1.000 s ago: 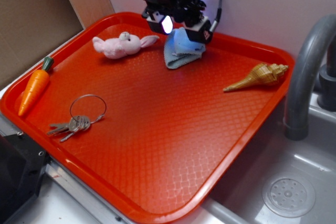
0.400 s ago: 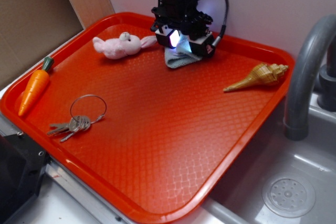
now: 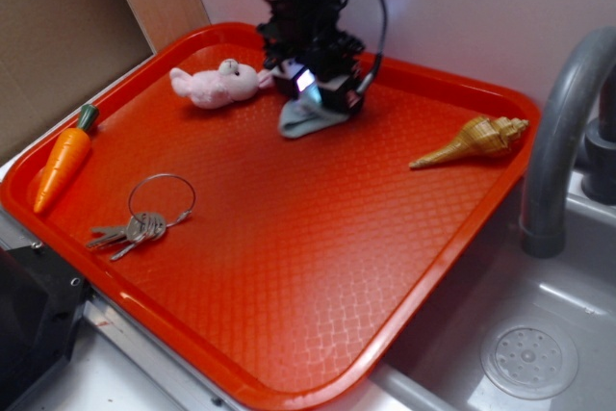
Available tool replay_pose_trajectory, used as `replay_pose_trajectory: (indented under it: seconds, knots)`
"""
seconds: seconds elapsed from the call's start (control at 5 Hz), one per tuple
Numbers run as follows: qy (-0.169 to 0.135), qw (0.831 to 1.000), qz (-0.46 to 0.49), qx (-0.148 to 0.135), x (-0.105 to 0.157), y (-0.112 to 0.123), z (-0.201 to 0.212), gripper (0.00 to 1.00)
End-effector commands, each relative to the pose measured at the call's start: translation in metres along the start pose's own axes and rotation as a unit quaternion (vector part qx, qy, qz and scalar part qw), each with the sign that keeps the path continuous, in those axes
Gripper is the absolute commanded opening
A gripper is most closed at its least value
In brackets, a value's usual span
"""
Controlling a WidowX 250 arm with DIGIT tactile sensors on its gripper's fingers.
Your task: Grab the blue cloth.
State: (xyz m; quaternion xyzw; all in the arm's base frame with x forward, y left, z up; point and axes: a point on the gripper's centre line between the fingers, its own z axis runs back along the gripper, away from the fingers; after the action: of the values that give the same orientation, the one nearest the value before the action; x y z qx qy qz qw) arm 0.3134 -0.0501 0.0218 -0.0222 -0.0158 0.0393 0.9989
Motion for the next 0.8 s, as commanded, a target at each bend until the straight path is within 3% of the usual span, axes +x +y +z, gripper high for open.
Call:
replay_pose_trajectory:
  seconds: [0.0, 0.4, 0.6]
  knots:
    - [0.001, 0.999, -0.052, -0.01, -0.027, -0.016, 0.041, 0.0]
    - [-0.052, 0.997, -0.048, 0.034, -0.036, -0.034, 0.127, 0.0]
    - [-0.063, 0.996, -0.056, -0.009, -0.043, -0.018, 0.165, 0.0]
